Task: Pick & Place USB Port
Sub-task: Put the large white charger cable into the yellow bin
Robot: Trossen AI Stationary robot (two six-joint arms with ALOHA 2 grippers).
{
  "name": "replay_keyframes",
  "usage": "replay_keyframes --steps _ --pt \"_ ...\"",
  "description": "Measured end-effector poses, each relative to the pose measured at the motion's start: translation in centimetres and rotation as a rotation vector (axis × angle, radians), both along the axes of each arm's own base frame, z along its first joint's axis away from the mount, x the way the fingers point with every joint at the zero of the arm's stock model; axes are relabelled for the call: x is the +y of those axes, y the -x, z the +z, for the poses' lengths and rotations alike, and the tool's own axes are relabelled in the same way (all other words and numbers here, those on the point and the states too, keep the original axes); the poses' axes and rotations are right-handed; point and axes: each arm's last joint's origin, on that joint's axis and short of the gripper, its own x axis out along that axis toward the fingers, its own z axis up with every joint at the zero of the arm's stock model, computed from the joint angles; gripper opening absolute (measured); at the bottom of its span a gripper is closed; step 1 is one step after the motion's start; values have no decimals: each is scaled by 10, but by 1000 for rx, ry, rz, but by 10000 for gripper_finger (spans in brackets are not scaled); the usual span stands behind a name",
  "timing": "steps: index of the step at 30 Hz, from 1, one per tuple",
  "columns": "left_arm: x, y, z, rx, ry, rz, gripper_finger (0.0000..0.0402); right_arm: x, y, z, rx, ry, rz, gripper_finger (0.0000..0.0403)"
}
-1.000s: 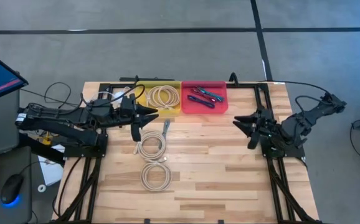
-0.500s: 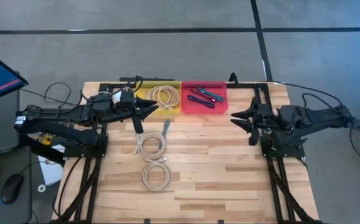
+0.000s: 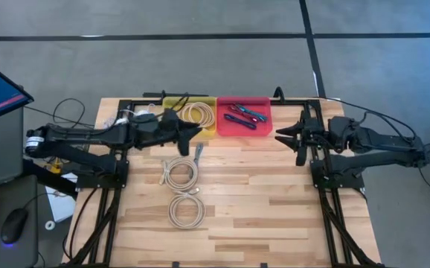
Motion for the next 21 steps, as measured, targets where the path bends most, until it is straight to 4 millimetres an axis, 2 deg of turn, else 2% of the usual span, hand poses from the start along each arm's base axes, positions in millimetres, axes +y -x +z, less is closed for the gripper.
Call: replay_keyframes --steps 4,8,13,16,21 --pt "21 -4 -9 -24 161 142 101 -4 0 0 -3 -9 -32 107" --pt "36 2 -19 13 307 253 101 -7 1 0 -8 -40 -62 107" --pt "39 6 -29 62 456 266 101 -8 2 -4 26 -52 -77 107" --pt "37 4 -31 84 478 231 93 -8 2 -5 39 -54 -79 107" --pt "37 1 -22 121 457 226 57 -8 2 -5 40 -54 -79 107"
